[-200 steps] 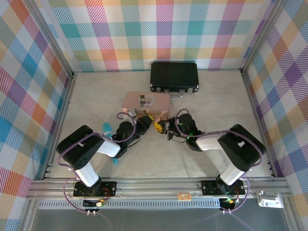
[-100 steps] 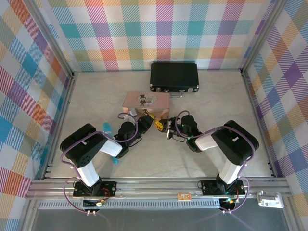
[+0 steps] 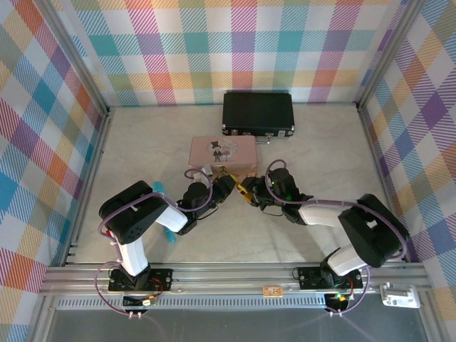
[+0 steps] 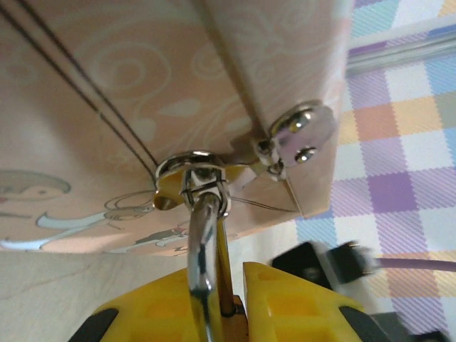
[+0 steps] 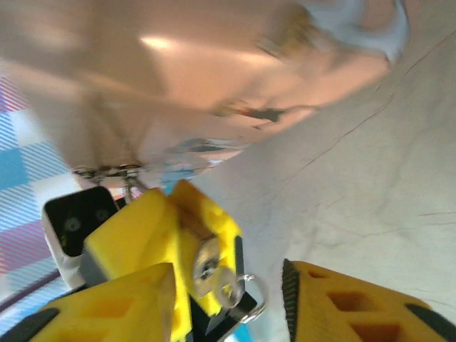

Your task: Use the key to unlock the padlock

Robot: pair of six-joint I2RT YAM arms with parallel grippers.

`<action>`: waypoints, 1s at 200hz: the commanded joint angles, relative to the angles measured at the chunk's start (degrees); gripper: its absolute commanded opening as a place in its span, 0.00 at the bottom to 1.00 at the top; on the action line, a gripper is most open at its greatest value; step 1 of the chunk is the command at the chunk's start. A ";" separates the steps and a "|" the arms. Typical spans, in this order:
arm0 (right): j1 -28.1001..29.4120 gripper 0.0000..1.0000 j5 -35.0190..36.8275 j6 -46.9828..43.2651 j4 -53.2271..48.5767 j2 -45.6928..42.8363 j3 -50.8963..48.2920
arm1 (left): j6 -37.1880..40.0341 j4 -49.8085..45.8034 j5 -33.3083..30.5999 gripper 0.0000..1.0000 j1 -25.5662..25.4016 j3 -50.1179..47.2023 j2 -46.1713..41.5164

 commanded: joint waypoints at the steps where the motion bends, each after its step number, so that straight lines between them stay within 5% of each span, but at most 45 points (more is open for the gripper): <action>1: -0.23 0.51 8.41 -15.69 -18.00 -8.82 2.47 | 0.99 -3.40 2.29 0.00 -1.01 1.99 -2.00; 44: -0.28 0.59 20.51 -28.25 -33.92 -23.86 2.41 | 6.25 -25.13 0.95 0.00 -1.31 5.32 -7.17; 91: -0.28 0.63 25.20 -37.85 -37.18 -30.63 2.83 | 11.17 -42.01 1.53 0.02 -1.75 9.14 -8.34; 127: -0.28 0.64 21.99 -41.16 -35.99 -27.92 4.11 | 14.13 -48.08 -0.54 0.24 -1.90 9.65 -10.72; 159: -0.06 0.65 18.90 -41.41 -34.16 -23.08 5.95 | 15.97 -52.98 -2.89 0.55 -1.51 9.88 -14.46; 200: 4.74 0.70 20.82 -44.63 -34.76 -15.73 10.36 | 18.88 -63.19 -6.73 0.70 0.96 9.31 -24.55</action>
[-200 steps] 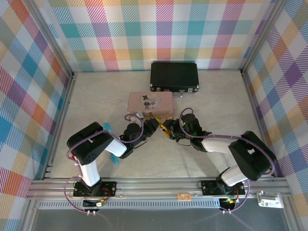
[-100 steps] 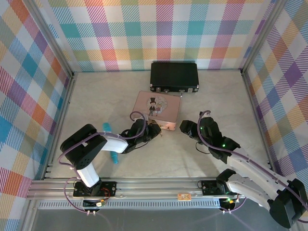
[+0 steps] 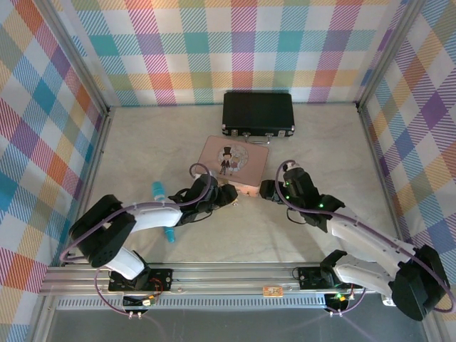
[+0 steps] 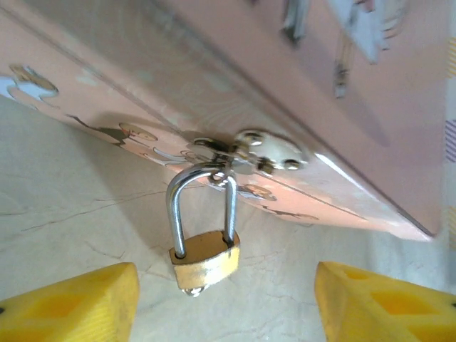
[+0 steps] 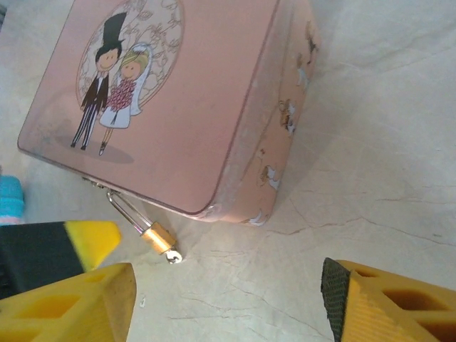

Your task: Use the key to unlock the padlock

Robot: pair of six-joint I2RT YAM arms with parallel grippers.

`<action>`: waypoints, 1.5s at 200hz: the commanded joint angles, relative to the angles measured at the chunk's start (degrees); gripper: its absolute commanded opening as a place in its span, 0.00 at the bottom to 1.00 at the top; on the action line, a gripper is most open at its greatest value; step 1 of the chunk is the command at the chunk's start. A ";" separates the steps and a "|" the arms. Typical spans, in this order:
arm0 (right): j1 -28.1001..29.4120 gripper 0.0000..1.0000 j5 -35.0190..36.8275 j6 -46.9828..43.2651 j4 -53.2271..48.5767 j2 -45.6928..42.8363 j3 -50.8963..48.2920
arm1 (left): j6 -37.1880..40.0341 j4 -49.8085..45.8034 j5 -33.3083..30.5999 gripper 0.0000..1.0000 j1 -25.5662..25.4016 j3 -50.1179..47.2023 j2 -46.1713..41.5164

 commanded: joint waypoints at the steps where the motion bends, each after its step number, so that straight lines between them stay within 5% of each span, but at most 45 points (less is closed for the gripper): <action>1: 2.99 0.70 0.40 -3.65 0.29 3.30 3.94 | 2.94 -8.05 -3.54 0.71 1.64 0.89 -6.57; 54: 9.76 0.67 -0.84 -7.60 -2.77 14.50 11.75 | 4.77 -10.21 0.21 0.74 8.97 -1.80 -16.19; 105: 9.80 0.58 -2.18 -2.67 3.01 19.13 11.46 | 6.04 -4.57 4.60 0.71 7.75 -2.99 -10.32; 164: 6.62 0.65 3.18 1.31 4.64 24.53 12.40 | 7.38 -6.53 1.45 0.75 2.68 -0.85 -6.01; 239: 2.10 0.69 -0.05 -1.55 9.71 24.67 12.27 | 6.40 -6.50 -1.43 0.77 -2.66 6.50 5.94; 300: 1.00 0.65 0.45 -0.74 10.01 12.89 5.34 | 8.45 -10.00 -3.08 0.70 -2.75 13.29 14.68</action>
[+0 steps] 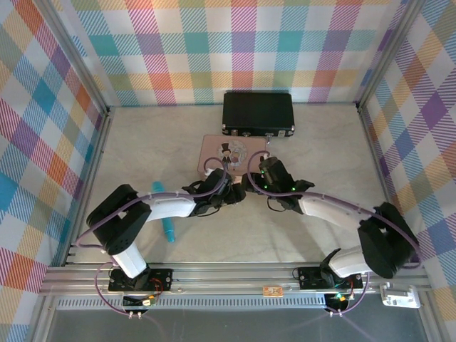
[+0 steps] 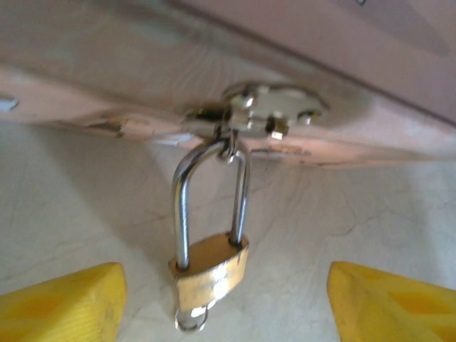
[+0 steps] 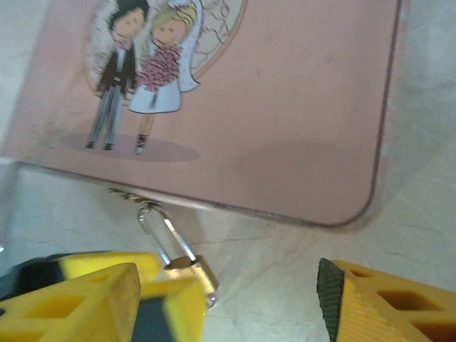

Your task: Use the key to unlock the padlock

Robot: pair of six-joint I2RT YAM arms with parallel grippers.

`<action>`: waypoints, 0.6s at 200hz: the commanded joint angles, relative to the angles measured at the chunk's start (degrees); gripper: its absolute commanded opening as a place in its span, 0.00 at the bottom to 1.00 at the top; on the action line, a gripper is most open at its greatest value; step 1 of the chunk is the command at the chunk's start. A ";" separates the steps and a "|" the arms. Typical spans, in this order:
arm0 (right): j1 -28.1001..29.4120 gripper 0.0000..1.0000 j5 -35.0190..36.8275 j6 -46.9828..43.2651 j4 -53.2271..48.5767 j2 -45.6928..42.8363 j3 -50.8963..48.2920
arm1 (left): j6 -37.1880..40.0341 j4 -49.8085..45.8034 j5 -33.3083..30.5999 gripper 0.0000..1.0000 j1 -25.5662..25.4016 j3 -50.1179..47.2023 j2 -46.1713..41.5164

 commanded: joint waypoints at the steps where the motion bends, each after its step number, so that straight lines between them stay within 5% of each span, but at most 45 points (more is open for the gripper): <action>1: -0.83 0.64 0.12 -0.23 1.10 -4.66 -2.12 | 1.50 -2.58 -1.02 0.69 -0.52 2.23 3.40; 120: -2.92 0.59 0.08 2.50 1.61 -10.95 -6.88 | 0.47 -6.52 -3.55 0.27 -0.64 1.54 6.35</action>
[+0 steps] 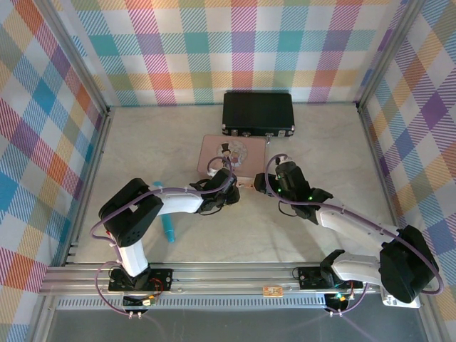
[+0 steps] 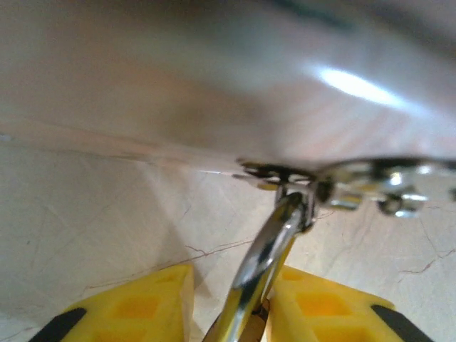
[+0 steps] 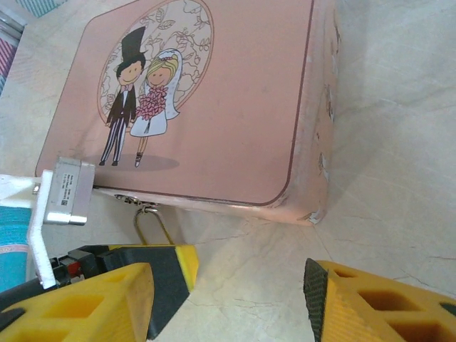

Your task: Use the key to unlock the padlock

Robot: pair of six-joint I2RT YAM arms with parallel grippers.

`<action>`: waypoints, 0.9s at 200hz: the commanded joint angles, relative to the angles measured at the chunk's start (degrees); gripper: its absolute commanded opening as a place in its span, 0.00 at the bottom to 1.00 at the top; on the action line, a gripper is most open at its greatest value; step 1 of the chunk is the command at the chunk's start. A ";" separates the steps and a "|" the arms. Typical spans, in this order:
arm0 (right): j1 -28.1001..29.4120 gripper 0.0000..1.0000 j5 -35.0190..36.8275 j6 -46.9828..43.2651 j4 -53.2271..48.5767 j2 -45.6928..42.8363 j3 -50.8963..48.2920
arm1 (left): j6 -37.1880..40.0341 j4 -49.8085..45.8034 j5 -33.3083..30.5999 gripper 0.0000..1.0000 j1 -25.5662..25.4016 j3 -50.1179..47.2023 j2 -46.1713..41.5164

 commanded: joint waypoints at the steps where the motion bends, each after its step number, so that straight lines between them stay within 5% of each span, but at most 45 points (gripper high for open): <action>1: -0.29 0.59 -0.17 0.99 1.26 -0.85 -0.69 | -0.54 -2.62 -0.01 0.27 -0.61 -2.01 1.07; 32: -0.29 0.59 -1.00 1.48 1.28 -0.65 -0.68 | -0.11 -3.95 -0.66 0.26 -0.60 -2.30 0.90; 83: -0.29 0.59 -2.38 2.32 0.50 -0.71 -1.46 | -1.75 -1.13 3.18 0.00 -0.53 -2.83 -1.45; 133: -1.06 0.56 -12.39 6.34 7.38 -2.05 -8.06 | -11.65 12.48 12.23 0.00 0.07 -6.68 -9.00; 180: -1.57 0.45 -21.65 14.07 27.05 0.31 -15.97 | -22.34 26.95 13.09 0.00 0.10 -11.73 -9.60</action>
